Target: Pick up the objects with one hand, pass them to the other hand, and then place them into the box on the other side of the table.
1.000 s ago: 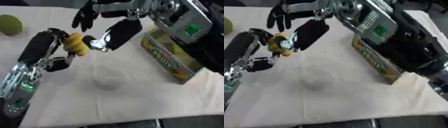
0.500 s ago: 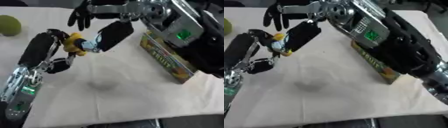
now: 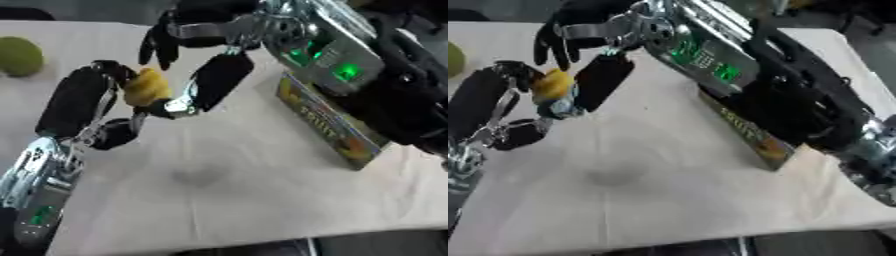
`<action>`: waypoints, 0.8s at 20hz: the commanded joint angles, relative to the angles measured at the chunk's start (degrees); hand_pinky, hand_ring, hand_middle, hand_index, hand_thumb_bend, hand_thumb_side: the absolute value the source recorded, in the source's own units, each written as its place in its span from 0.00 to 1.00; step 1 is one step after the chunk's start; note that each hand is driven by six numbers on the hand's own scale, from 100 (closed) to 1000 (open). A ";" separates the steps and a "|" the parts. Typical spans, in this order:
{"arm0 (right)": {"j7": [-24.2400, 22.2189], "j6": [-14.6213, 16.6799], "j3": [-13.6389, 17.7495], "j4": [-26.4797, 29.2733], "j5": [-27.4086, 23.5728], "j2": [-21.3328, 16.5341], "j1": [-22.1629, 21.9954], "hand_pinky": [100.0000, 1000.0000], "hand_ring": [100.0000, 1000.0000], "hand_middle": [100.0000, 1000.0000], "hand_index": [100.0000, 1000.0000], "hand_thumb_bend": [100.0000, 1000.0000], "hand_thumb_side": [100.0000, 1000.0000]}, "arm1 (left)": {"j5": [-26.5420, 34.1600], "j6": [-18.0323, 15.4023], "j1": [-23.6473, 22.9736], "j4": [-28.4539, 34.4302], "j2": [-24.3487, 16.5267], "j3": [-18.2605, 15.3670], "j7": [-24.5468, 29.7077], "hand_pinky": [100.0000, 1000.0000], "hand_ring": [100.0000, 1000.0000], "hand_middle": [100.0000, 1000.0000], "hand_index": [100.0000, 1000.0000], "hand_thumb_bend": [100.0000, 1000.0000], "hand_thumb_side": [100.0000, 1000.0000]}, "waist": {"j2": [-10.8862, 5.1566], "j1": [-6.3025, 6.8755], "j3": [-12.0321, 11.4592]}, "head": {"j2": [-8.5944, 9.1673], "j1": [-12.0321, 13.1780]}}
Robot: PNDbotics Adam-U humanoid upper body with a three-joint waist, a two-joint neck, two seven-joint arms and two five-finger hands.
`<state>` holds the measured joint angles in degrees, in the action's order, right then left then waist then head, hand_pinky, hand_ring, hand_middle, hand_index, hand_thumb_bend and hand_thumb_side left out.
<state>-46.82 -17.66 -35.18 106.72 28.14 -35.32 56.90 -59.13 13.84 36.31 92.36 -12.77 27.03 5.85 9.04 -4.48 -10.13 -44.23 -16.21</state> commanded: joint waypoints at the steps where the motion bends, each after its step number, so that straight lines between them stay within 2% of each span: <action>1: -0.62 -0.23 -0.07 -2.57 1.12 -0.03 1.48 0.85 0.76 0.65 0.85 0.18 0.65 | -2.67 0.47 0.81 0.97 -0.72 -0.42 -0.28 0.40 0.50 0.45 0.56 0.00 0.00 | -2.29 -0.52 0.10 | 0.11 -0.26; 5: 0.69 -0.37 -0.24 -5.40 1.96 0.67 1.20 0.85 0.76 0.65 0.85 0.18 0.65 | -4.86 1.12 0.90 1.80 -0.48 -0.51 -0.13 0.40 0.50 0.45 0.56 0.00 0.00 | -2.38 -0.48 -0.04 | 0.11 -0.53; 13: 2.37 0.19 0.10 -7.58 2.74 1.69 1.04 0.85 0.76 0.65 0.86 0.18 0.64 | -5.90 1.61 0.90 3.18 -0.17 -0.42 0.19 0.40 0.49 0.45 0.56 0.00 0.00 | -2.20 -0.44 -0.24 | 0.11 -0.87; 16: 2.85 0.41 0.28 -7.77 2.46 1.86 1.05 0.85 0.75 0.64 0.88 0.24 0.65 | -5.87 1.81 0.89 3.48 -0.06 -0.45 0.11 0.39 0.49 0.44 0.56 0.00 0.00 | -1.98 -0.50 -0.21 | 0.11 -1.01</action>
<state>-44.31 -17.17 -35.99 98.85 30.48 -32.99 56.97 -64.62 15.39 36.32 94.61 -12.71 27.01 6.07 8.69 -4.51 -10.34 -44.23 -17.02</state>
